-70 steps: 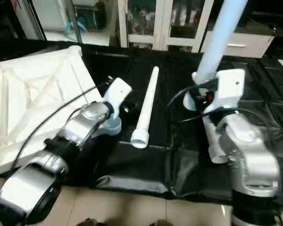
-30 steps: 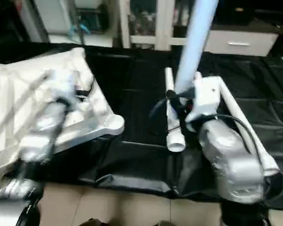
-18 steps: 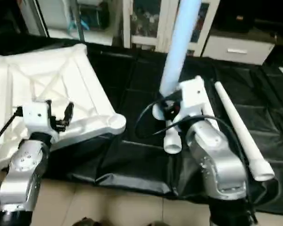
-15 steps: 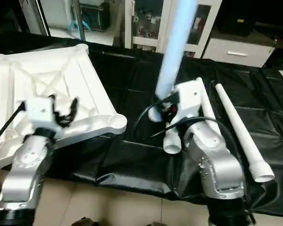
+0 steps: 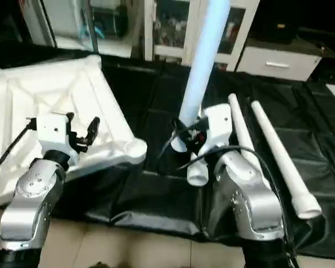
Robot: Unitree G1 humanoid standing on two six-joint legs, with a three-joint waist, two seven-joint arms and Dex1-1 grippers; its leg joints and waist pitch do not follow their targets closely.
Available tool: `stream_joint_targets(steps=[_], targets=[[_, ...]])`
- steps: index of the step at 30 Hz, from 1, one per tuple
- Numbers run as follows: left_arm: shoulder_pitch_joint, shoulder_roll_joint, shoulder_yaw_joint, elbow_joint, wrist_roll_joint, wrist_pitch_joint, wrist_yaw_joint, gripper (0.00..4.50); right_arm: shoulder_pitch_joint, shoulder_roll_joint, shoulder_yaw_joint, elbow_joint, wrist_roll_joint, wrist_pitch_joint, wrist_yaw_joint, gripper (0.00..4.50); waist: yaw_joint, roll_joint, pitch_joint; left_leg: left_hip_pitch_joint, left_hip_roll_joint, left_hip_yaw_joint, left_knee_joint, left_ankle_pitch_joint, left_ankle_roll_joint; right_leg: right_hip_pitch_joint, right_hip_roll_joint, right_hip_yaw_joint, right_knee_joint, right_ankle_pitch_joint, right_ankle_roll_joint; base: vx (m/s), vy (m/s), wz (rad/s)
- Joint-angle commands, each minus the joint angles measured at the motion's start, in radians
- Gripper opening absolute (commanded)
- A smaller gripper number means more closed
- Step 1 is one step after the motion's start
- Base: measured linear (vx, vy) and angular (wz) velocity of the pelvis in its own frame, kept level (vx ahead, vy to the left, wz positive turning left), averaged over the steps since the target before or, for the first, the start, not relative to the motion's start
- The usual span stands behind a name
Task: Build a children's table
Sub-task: Pick table leg
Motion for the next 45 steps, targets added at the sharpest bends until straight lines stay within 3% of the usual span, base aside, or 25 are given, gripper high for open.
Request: stream_joint_targets(steps=[1,2,3,4,5,6,7,10,13,16,19,22,24,27,29,32,34,37,41,45], targets=[[-0.007,0.003,-0.007,-0.011,-0.004,0.020,-0.008,3.47,0.001,0.002,-0.002,-0.009,0.001,-0.019,0.002,1.88,-0.003,0.008,-0.060,0.013,0.040,-0.027,-0.091,-0.469,0.009,0.031,-0.065,0.027,-0.091,-0.527,-0.116,0.077,0.008,-0.10],[-0.007,0.005,-0.006,-0.013,-0.004,0.022,-0.010,3.47,0.002,0.003,-0.001,-0.011,0.002,-0.018,0.004,1.88,-0.002,0.010,-0.064,0.016,0.040,-0.024,-0.090,-0.439,0.016,0.031,-0.063,0.029,-0.087,-0.486,-0.135,0.079,0.001,-0.04],[-0.004,0.005,-0.004,-0.017,-0.008,0.024,-0.013,3.47,0.004,0.003,0.000,-0.013,0.005,-0.017,0.005,1.88,-0.007,0.004,-0.068,0.009,0.040,-0.020,-0.090,-0.380,0.033,0.041,-0.059,0.030,-0.076,-0.399,-0.176,0.000,0.000,0.00],[-0.003,0.006,-0.002,-0.019,-0.011,0.025,-0.015,3.47,0.005,0.003,0.002,-0.013,0.005,-0.018,0.006,1.88,-0.005,0.008,-0.073,0.010,0.037,-0.015,-0.087,-0.328,0.050,0.047,-0.058,0.031,-0.068,-0.322,-0.213,0.073,-0.004,0.00],[-0.001,0.006,-0.001,-0.022,-0.011,0.027,-0.015,3.47,0.005,0.003,0.004,-0.010,0.004,-0.020,0.008,1.88,-0.006,0.006,-0.075,0.013,0.036,-0.012,-0.085,-0.307,0.061,0.048,-0.056,0.030,-0.064,-0.291,-0.231,0.079,-0.007,0.02],[0.001,0.006,0.002,-0.027,-0.015,0.030,-0.015,3.47,0.005,0.002,0.006,-0.008,0.002,-0.022,0.010,1.88,-0.002,0.005,-0.079,0.013,0.031,-0.006,-0.079,-0.247,0.089,0.057,-0.054,0.031,-0.054,-0.202,-0.277,0.118,-0.012,0.04],[0.003,0.006,0.004,-0.032,-0.019,0.033,-0.014,3.47,0.005,0.002,0.007,-0.006,0.000,-0.024,0.012,1.88,0.000,0.004,-0.080,0.010,0.030,-0.005,-0.077,-0.225,0.099,0.062,-0.054,0.032,-0.050,-0.178,-0.288,0.078,-0.009,0.03],[0.007,0.007,0.005,-0.042,-0.018,0.040,-0.007,3.47,-0.003,-0.001,0.008,0.005,-0.003,-0.029,0.018,1.88,0.006,0.005,-0.084,0.009,0.028,-0.004,-0.072,-0.161,0.131,0.072,-0.052,0.027,-0.041,-0.126,-0.311,0.070,-0.002,0.02],[0.009,0.010,0.009,-0.046,-0.019,0.044,-0.006,3.47,-0.014,-0.006,0.015,0.018,-0.012,-0.038,0.026,1.88,0.008,0.008,-0.093,0.020,0.022,-0.011,-0.063,-0.044,0.192,0.076,-0.041,0.018,-0.020,0.001,-0.312,0.089,0.006,0.03],[0.007,0.014,0.014,-0.043,-0.019,0.043,-0.009,3.47,-0.012,-0.005,0.016,0.017,-0.015,-0.040,0.026,1.88,0.009,0.012,-0.098,0.026,0.020,-0.017,-0.052,0.034,0.258,0.073,-0.040,0.010,-0.009,0.037,-0.303,0.068,0.005,0.03],[0.003,0.019,0.015,-0.041,-0.023,0.045,-0.011,3.47,-0.005,-0.001,0.017,0.011,-0.018,-0.041,0.022,1.88,0.011,0.010,-0.096,0.023,0.016,-0.018,-0.043,0.069,0.286,0.074,-0.042,0.010,-0.005,0.031,-0.294,0.018,0.000,0.01],[-0.002,0.024,0.009,-0.037,-0.027,0.044,-0.018,3.47,0.003,0.002,0.016,0.007,-0.022,-0.046,0.015,1.88,0.018,0.008,-0.095,0.011,0.012,-0.015,-0.040,0.050,0.266,0.088,-0.044,0.016,-0.008,0.005,-0.301,0.000,0.000,0.00],[-0.005,0.025,0.009,-0.035,-0.028,0.045,-0.019,3.47,0.003,0.004,0.015,0.008,-0.025,-0.048,0.012,1.88,0.022,0.015,-0.094,0.013,0.015,-0.017,-0.043,0.042,0.250,0.087,-0.043,0.014,-0.009,-0.016,-0.299,0.000,0.000,0.00],[-0.010,0.027,0.007,-0.031,-0.028,0.046,-0.021,3.47,-0.002,0.004,0.015,0.014,-0.028,-0.051,0.011,1.88,0.019,0.014,-0.092,0.023,0.023,-0.020,-0.048,0.020,0.232,0.082,-0.042,0.010,-0.011,-0.037,-0.294,0.000,0.000,0.00],[-0.011,0.029,0.006,-0.031,-0.029,0.047,-0.022,3.47,-0.004,0.004,0.018,0.016,-0.031,-0.053,0.010,1.88,0.019,0.013,-0.091,0.021,0.023,-0.018,-0.049,0.003,0.223,0.085,-0.044,0.012,-0.014,-0.049,-0.293,0.000,0.000,0.00],[-0.012,0.030,0.007,-0.032,-0.033,0.049,-0.026,3.47,-0.007,0.003,0.023,0.021,-0.038,-0.057,0.011,1.88,0.022,0.015,-0.088,0.017,0.022,-0.015,-0.052,-0.024,0.192,0.090,-0.047,0.014,-0.019,-0.072,-0.292,0.000,0.000,0.00],[-0.011,0.030,0.009,-0.033,-0.034,0.050,-0.030,3.47,-0.008,0.005,0.024,0.023,-0.040,-0.058,0.010,1.88,0.018,0.018,-0.080,0.025,0.029,-0.016,-0.060,-0.073,0.166,0.085,-0.047,0.012,-0.024,-0.116,-0.292,0.000,0.000,0.00],[-0.011,0.031,0.009,-0.035,-0.040,0.053,-0.036,3.47,-0.009,0.007,0.026,0.024,-0.041,-0.059,0.007,1.88,0.018,0.020,-0.080,0.028,0.031,-0.014,-0.064,-0.113,0.117,0.094,-0.050,0.016,-0.031,-0.152,-0.284,0.000,0.000,0.00],[-0.013,0.033,0.010,-0.034,-0.044,0.055,-0.039,3.47,-0.009,0.010,0.029,0.022,-0.041,-0.060,0.005,1.88,0.019,0.022,-0.083,0.030,0.027,-0.013,-0.065,-0.117,0.100,0.100,-0.050,0.019,-0.031,-0.139,-0.281,0.000,0.000,0.00],[-0.014,0.032,0.009,-0.035,-0.048,0.056,-0.040,3.47,-0.008,0.010,0.028,0.022,-0.046,-0.060,0.008,1.88,0.020,0.019,-0.089,0.023,0.018,-0.014,-0.059,-0.063,0.123,0.107,-0.045,0.021,-0.025,-0.077,-0.280,0.000,0.000,0.00]])
